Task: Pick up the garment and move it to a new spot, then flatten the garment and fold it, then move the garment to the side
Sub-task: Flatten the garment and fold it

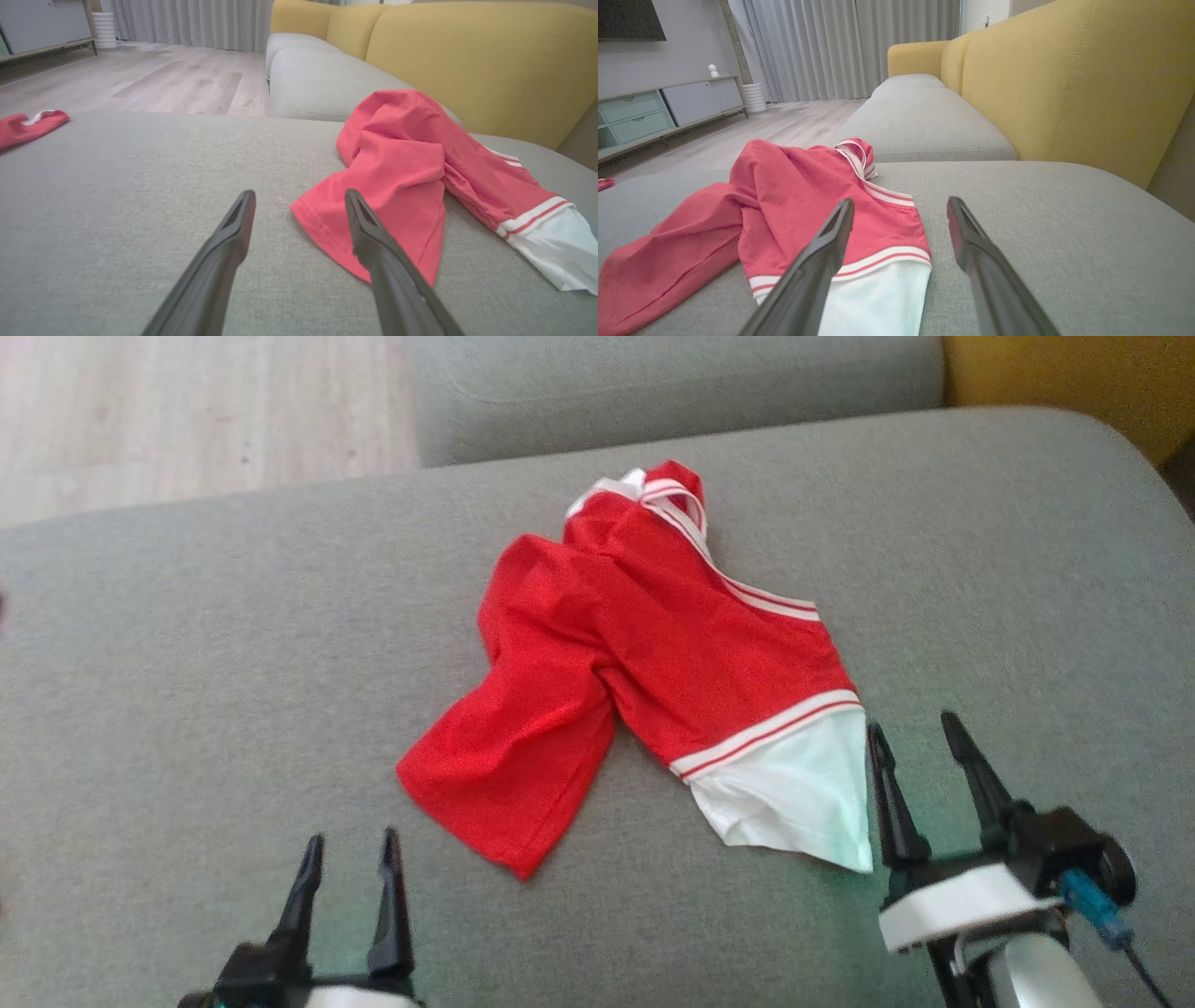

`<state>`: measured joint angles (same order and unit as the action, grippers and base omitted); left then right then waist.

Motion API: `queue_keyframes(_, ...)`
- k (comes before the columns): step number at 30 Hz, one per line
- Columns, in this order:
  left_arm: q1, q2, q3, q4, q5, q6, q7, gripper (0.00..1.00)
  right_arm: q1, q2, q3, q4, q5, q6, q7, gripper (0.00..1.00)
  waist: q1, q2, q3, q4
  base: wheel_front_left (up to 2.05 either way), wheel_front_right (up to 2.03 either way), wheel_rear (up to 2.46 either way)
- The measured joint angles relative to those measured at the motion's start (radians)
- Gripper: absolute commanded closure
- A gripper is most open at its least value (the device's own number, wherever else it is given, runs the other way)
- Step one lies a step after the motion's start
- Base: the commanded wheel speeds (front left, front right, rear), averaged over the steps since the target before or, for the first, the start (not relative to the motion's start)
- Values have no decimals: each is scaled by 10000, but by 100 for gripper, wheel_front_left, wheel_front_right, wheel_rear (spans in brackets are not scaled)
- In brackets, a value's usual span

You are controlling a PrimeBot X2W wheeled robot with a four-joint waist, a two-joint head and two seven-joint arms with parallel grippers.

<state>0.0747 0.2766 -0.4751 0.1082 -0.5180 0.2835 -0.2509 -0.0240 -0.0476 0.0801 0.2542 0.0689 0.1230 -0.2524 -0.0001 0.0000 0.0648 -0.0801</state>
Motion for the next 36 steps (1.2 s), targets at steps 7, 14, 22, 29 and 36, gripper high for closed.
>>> queue_keyframes(7, 669, -788, 1762, -12, 1164, -1250, -2, 0, 396, 6, -182, 301, 17, 0, 0, 0, -1, 0, -424, 364, 0, 0, 0)
queue_keyframes(14, 1213, -1593, 3212, -46, 2234, -2679, -12, 0, 396, 8, -366, 502, 61, 0, 0, 0, 0, 0, -641, 386, 0, 0, 0)
queue_keyframes(22, 1389, -2017, 4155, 46, 2920, -3557, -12, 0, 396, 8, -510, 627, 107, 0, 0, 0, 1, 0, -695, 398, 0, 0, 0)
queue_keyframes(29, 1390, -2180, 4383, 127, 3206, -3808, -12, 0, 375, 8, -445, 663, 190, 0, 0, 0, 1, 0, -654, 385, 0, 0, 0)
queue_keyframes(36, 1299, -2188, 3522, 353, 3632, -3950, -13, 0, 271, 10, -479, 1001, 90, 0, 324, 0, 1, 0, -560, 271, 0, 0, 0)
